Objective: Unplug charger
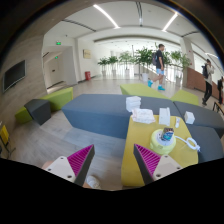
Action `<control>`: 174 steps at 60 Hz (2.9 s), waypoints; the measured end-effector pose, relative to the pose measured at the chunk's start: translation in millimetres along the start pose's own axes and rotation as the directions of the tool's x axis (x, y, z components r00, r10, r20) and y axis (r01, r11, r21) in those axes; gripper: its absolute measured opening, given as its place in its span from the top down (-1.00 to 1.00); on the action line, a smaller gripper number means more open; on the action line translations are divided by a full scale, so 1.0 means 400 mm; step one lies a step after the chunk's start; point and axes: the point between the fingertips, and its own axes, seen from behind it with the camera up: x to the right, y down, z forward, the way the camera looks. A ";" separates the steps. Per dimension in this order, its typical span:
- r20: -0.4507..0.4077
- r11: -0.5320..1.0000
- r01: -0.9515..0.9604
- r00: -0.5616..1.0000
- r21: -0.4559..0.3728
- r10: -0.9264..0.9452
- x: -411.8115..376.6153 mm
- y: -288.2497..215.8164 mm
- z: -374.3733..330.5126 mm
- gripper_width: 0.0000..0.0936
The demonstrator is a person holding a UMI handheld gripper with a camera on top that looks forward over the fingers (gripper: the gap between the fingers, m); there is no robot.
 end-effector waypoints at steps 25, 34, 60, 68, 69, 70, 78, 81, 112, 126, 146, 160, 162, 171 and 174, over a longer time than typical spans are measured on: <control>-0.293 0.998 -0.060 0.954 0.035 0.068 0.405 0.015 0.156 -0.75; -0.342 0.994 -0.075 0.935 0.076 0.097 0.549 0.011 0.282 -0.75; -0.311 0.984 -0.030 0.947 0.173 0.084 0.622 0.004 0.436 0.63; -0.298 0.987 -0.038 0.951 0.158 0.085 0.617 -0.016 0.425 0.67; -0.297 0.984 -0.042 0.951 0.171 0.092 0.617 -0.030 0.414 0.67; -0.297 0.980 -0.040 0.950 0.196 0.099 0.619 -0.051 0.398 0.67; -0.327 0.943 0.037 0.942 0.331 0.078 0.642 -0.277 0.225 0.67; -0.325 0.939 0.023 0.941 0.343 0.095 0.667 -0.317 0.173 0.67; -0.390 0.991 -0.123 0.916 -0.058 0.091 0.880 0.217 0.284 0.48; -0.365 0.984 -0.152 0.925 -0.096 0.107 0.864 0.206 0.274 -0.69; -0.383 0.992 -0.109 0.921 -0.068 0.075 0.812 0.117 0.002 -0.82; -0.325 0.995 -0.103 0.941 -0.014 0.093 0.700 0.102 -0.181 -0.81; -0.320 0.996 -0.094 0.943 -0.009 0.086 0.695 0.101 -0.195 -0.82; -0.312 0.997 -0.072 0.948 0.007 0.071 0.697 0.110 -0.234 -0.82; -0.334 0.996 -0.088 0.938 0.011 0.086 0.719 0.118 -0.239 -0.82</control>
